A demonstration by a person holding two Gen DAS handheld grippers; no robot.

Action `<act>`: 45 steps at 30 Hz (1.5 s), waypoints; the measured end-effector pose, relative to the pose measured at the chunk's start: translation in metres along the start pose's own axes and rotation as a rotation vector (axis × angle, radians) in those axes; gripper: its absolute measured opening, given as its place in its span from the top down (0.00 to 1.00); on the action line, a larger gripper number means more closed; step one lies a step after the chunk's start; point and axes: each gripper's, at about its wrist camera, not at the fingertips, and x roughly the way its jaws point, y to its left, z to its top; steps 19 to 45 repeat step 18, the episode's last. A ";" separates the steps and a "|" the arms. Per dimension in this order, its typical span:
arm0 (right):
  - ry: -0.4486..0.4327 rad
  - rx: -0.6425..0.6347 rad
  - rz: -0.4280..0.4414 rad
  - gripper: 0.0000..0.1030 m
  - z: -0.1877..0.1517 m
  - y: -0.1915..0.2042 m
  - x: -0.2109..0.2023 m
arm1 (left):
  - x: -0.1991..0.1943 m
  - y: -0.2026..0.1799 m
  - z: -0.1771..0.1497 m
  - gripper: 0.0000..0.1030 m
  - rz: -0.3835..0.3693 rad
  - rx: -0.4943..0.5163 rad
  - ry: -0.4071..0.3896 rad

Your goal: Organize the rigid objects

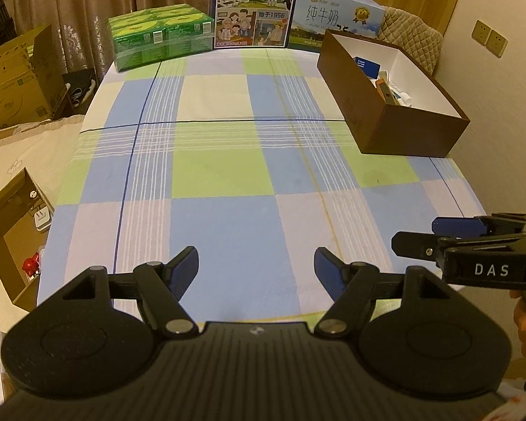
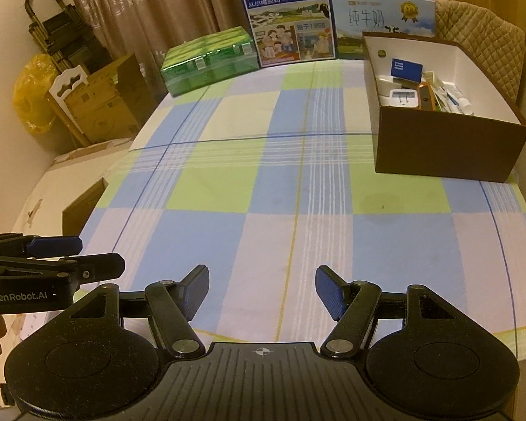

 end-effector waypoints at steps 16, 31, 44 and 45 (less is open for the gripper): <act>0.001 0.000 -0.001 0.38 -0.002 0.003 -0.001 | 0.001 0.000 -0.001 0.35 -0.001 0.006 -0.004; 0.001 0.001 -0.002 0.38 -0.002 0.003 -0.001 | 0.003 -0.001 0.000 0.35 -0.004 0.009 0.000; 0.001 0.001 -0.002 0.38 -0.002 0.003 -0.001 | 0.003 -0.001 0.000 0.35 -0.004 0.009 0.000; 0.001 0.001 -0.002 0.38 -0.002 0.003 -0.001 | 0.003 -0.001 0.000 0.35 -0.004 0.009 0.000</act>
